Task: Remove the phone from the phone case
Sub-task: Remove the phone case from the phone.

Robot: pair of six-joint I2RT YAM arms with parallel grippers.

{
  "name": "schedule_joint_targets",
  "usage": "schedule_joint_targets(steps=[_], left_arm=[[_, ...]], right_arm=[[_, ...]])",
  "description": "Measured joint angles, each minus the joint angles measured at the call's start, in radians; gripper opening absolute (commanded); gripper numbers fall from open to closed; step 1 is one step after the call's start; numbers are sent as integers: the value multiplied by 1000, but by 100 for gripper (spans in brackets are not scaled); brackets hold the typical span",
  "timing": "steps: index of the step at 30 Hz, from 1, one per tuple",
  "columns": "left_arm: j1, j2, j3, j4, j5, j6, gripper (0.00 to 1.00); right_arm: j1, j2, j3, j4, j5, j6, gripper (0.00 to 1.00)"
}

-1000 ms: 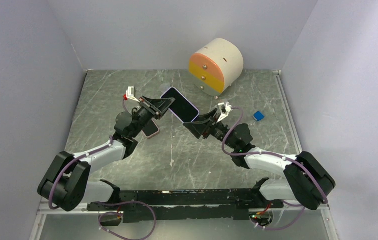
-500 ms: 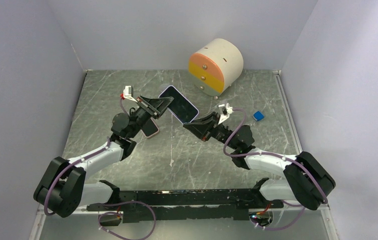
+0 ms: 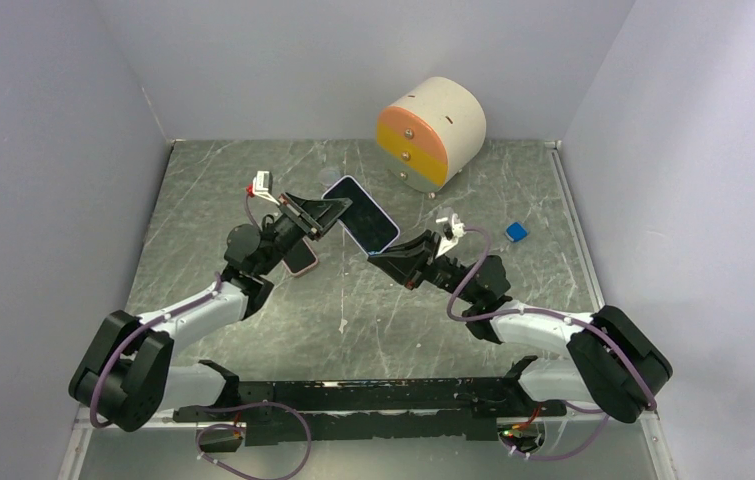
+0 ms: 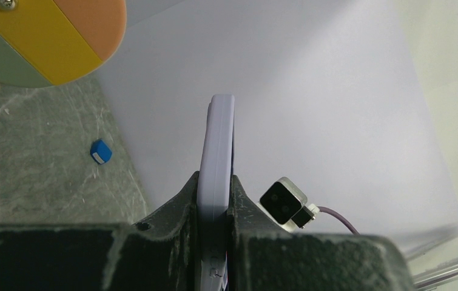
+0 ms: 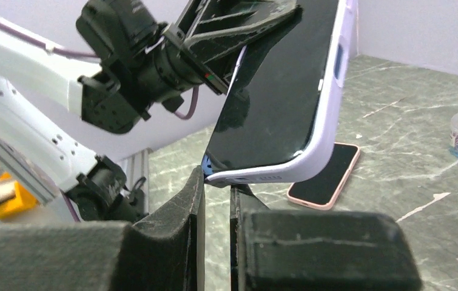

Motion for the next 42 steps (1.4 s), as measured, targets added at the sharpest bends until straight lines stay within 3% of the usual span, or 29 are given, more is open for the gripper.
schedule_joint_targets(steps=[12, 23, 35, 38, 42], left_arm=[[44, 29, 26, -23, 140, -6, 3], [66, 58, 60, -37, 190, 5, 2], [102, 82, 85, -10, 237, 21, 2], [117, 80, 85, -13, 264, 25, 2], [143, 58, 85, -51, 291, 54, 3]], right_arm=[[-36, 30, 3, -17, -135, -179, 0], [-121, 167, 30, 159, -290, -93, 0], [-204, 215, 118, 125, -411, 3, 1], [-205, 215, 120, 110, -409, 6, 6], [-209, 215, 123, 93, -402, 3, 25]])
